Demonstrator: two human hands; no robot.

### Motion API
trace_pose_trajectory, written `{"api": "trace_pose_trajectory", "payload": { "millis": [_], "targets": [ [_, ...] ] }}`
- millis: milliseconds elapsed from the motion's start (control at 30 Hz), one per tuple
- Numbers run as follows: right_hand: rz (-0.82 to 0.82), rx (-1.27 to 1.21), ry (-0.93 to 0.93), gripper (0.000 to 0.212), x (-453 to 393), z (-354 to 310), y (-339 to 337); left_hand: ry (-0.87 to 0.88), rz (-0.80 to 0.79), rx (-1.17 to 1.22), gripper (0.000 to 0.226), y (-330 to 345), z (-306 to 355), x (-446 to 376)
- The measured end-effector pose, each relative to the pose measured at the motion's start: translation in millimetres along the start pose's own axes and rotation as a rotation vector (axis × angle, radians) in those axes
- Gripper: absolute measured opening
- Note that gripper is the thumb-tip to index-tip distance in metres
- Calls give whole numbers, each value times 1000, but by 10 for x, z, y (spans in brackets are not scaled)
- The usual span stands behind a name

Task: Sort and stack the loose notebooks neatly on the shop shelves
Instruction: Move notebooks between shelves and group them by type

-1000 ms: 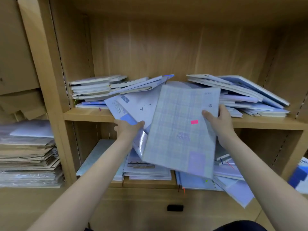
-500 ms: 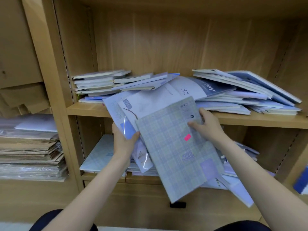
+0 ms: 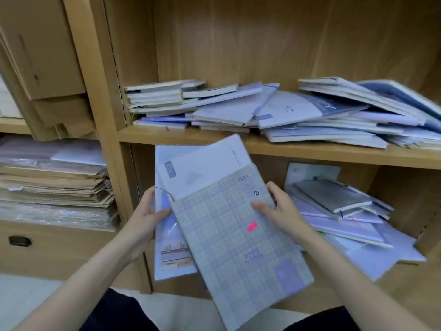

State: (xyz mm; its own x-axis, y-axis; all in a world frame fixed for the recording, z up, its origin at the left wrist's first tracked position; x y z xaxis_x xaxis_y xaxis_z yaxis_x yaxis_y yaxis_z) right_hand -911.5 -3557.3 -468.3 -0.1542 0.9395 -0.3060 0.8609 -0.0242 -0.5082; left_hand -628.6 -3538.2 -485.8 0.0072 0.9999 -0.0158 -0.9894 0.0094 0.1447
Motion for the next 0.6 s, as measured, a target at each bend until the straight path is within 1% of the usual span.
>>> {"api": "trace_pose_trajectory", "payload": {
  "millis": [67,133,200,267,333,433,533,600],
  "targets": [
    [-34,-18,13,19,38,43,109,-103,-10,11,34,-107,-64,37],
    [-53,-44,52,16,63,108,191,-171,-1,30,32,-147,-132,54],
    [-60,-136,147,15,100,218,251,-217,15,50,33,-152,-187,39],
    [-33,-278,274,14,120,348,304,-241,32,78,35,-138,-203,-29],
    [44,-419,378,12,120,469,342,-255,49,80,34,-108,-170,-104],
    [203,-531,454,11,47,603,265,-230,59,20,33,-81,-72,-279],
    [387,-545,502,10,-162,766,24,-192,69,-23,32,-87,35,-474],
    [457,-514,510,12,-377,883,-92,-154,114,-39,33,-129,55,-618]
  ]
}}
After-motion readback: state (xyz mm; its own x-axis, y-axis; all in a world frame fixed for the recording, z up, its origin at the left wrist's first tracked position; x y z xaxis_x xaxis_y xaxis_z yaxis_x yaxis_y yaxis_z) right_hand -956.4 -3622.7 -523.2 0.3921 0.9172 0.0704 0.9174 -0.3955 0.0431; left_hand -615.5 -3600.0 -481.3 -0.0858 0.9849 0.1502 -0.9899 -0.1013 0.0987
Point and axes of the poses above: each hand's wrist, its own x-axis away from the middle knuckle, its own y-axis out of the palm, z = x × y, the point moved 1 cm from there along -x, towards the middle knuckle, and after that the axes turned 4 degrees about x, right-handed, at the moved point
